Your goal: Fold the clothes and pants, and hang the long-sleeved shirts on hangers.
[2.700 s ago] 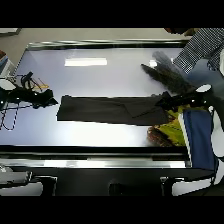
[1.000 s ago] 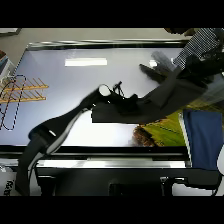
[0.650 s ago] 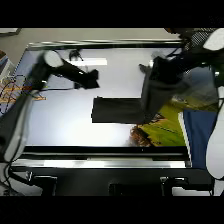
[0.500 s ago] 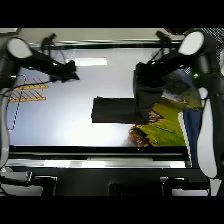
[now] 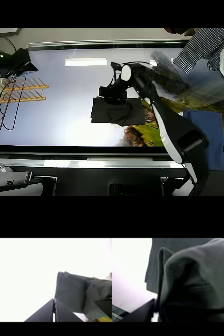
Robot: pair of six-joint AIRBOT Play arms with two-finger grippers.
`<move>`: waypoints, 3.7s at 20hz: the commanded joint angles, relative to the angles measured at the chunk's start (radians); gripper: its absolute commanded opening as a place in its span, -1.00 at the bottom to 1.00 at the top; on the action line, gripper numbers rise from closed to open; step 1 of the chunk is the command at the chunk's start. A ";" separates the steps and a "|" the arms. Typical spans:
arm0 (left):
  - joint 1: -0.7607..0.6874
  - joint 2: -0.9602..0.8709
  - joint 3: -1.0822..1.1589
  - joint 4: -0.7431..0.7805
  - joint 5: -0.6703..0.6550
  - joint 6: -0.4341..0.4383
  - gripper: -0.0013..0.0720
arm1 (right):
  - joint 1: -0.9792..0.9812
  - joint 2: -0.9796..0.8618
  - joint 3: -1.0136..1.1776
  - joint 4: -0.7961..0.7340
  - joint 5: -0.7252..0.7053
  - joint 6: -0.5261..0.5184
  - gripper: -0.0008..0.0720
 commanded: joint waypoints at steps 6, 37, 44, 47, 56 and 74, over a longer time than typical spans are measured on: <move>0.020 0.008 -0.079 -0.001 -0.003 0.014 -0.92 | -0.002 0.090 0.002 0.109 -0.059 -0.011 0.55; 0.020 -0.012 -0.116 0.082 0.006 0.014 -0.92 | -0.558 0.121 -0.774 0.541 -0.233 -0.613 0.00; 0.020 -0.018 -0.116 0.082 0.006 0.015 -0.92 | -0.559 0.138 -0.765 0.645 -0.229 -0.613 -0.89; 0.020 -0.018 -0.116 0.082 0.006 0.015 -0.92 | -0.563 0.154 -0.655 0.615 -0.226 -0.525 -0.89; 0.020 -0.026 -0.116 0.082 0.008 0.015 -0.92 | -0.773 0.153 -0.276 0.459 -0.328 -0.222 -0.89; 0.022 -0.029 -0.116 0.082 0.008 0.040 -0.92 | -1.067 0.360 -0.127 -0.359 -0.040 0.619 -0.90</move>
